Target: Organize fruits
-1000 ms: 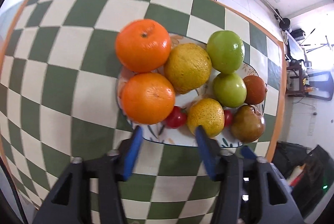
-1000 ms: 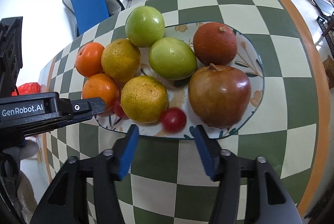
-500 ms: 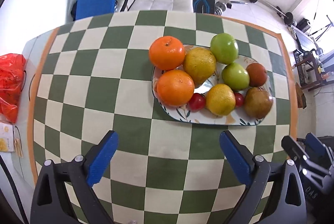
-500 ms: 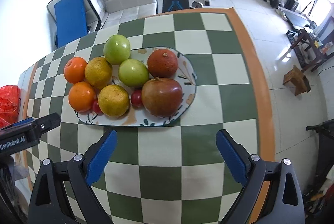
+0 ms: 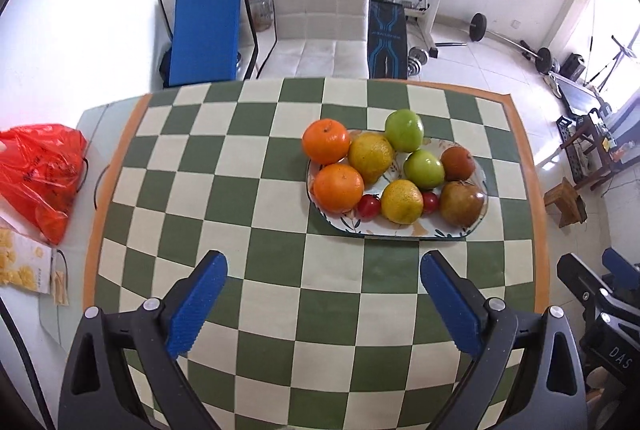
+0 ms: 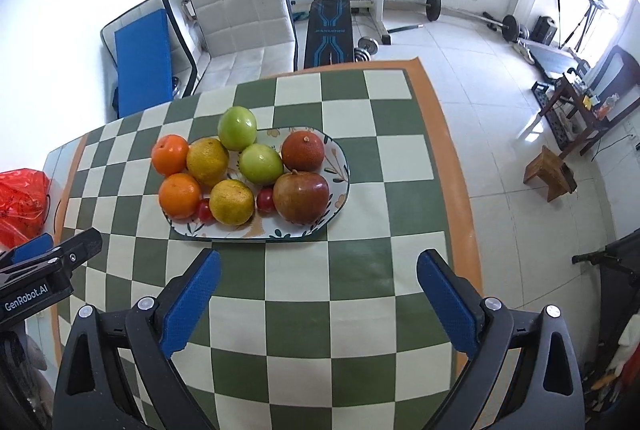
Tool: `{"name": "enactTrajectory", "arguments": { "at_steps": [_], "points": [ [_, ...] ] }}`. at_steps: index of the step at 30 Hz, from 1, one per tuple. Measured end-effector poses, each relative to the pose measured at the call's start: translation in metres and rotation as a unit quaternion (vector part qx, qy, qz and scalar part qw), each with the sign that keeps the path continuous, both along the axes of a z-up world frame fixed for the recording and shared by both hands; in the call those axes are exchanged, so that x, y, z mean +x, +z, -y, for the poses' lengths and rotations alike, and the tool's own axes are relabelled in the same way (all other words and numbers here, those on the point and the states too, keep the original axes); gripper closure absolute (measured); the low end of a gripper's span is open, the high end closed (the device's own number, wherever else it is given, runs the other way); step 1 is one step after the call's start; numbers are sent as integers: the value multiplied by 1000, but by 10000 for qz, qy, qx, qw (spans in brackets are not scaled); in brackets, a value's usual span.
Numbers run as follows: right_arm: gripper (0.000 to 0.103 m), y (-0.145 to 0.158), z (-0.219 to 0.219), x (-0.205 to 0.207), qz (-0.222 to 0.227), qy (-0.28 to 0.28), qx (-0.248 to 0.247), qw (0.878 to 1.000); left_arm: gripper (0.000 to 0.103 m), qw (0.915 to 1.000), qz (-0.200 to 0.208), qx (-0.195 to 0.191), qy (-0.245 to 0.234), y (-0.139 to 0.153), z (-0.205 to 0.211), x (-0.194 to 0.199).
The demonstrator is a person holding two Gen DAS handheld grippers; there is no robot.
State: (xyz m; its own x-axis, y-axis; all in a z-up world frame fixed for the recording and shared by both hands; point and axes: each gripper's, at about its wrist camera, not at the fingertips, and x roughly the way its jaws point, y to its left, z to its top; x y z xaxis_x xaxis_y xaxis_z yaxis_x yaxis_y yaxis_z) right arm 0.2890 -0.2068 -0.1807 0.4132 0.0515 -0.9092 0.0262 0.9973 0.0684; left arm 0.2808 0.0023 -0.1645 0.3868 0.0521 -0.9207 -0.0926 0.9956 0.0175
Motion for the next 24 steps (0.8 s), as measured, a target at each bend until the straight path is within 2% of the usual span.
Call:
{"name": "enactTrajectory", "arguments": {
  "at_steps": [9, 19, 24],
  "points": [
    [3, 80, -5, -54, 569, 145, 66, 9983, 4, 9975, 657, -58, -264, 76, 12, -47],
    [3, 165, -9, -116, 1052, 263, 187, 9939, 4, 9940, 1012, -205, -353, 129, 15, -92],
    [3, 194, -9, -142, 1207, 288, 252, 9920, 4, 9925, 1137, -185, -403, 149, 17, -111]
  ]
}}
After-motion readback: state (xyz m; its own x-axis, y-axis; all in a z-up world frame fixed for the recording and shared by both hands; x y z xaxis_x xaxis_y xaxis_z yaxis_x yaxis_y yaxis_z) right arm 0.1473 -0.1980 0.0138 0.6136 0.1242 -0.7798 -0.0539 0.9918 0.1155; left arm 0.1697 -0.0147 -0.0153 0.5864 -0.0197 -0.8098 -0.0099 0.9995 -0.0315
